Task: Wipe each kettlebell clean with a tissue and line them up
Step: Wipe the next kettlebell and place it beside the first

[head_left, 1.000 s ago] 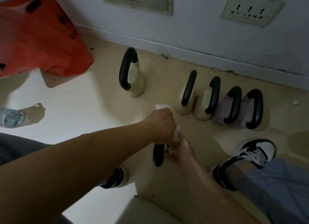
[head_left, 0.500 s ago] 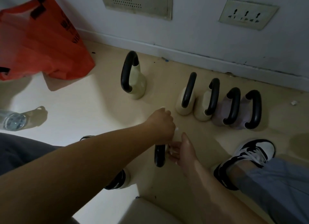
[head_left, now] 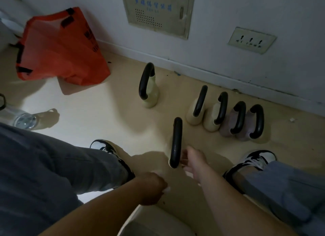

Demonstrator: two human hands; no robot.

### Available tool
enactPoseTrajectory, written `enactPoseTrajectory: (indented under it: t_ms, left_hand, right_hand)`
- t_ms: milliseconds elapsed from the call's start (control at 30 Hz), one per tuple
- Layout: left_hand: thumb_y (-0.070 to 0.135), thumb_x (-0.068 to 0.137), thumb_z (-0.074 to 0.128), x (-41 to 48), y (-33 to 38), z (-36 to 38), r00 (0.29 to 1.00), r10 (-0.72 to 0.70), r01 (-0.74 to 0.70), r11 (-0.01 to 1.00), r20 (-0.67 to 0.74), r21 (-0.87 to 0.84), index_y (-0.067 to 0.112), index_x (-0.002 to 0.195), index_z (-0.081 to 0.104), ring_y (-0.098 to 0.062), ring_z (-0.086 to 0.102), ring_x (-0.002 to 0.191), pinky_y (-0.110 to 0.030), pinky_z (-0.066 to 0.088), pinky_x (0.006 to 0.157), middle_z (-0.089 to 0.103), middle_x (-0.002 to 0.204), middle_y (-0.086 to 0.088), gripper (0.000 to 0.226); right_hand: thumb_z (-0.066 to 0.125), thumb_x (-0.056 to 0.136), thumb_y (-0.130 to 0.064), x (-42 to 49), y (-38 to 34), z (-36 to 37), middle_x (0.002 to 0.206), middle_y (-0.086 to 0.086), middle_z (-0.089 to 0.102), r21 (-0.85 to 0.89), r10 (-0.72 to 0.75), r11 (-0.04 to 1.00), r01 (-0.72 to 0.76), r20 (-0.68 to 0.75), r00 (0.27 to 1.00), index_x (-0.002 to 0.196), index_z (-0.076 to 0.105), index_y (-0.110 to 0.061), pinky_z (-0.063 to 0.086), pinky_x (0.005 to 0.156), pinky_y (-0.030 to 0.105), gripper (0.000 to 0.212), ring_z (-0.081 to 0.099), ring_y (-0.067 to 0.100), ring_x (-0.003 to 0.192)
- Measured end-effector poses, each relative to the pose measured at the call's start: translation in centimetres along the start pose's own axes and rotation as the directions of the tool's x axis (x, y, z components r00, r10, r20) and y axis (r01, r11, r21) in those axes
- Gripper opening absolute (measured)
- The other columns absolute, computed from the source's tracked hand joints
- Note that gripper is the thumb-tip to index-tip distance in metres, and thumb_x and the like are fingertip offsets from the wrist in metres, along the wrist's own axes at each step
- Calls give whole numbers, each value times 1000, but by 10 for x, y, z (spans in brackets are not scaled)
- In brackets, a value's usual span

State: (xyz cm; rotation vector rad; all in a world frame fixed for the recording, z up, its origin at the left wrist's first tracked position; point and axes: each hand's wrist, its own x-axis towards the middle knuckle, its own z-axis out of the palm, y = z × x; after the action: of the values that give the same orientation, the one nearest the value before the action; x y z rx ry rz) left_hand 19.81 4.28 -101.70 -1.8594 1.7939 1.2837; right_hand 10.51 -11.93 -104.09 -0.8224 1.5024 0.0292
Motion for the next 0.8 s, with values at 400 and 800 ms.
enactPoseTrajectory:
  t_ms: [400,800]
  left_hand:
    - [37,101,55,-13,6,-119,865,-332,-357,117,-375,-927,8,109,73,-30,72,101,-46,57,94,76,105,-13,35]
    - [36,88,76,0,-3,-126,744,-433,-434,267,-509,-861,7,79,72,-14,50,50,-26,39,45,62,61,-4,30]
  right_hand:
    - [70,94,-33,-71,-61,-26,121,11,75,50,-418,895,444,442,794,125,71,-13,56,97,42,37,71,26,114]
    - [66,95,-48,-60,-65,-31,90,18,77,-177,-500,806,564,305,810,92,74,0,58,81,41,48,75,29,87]
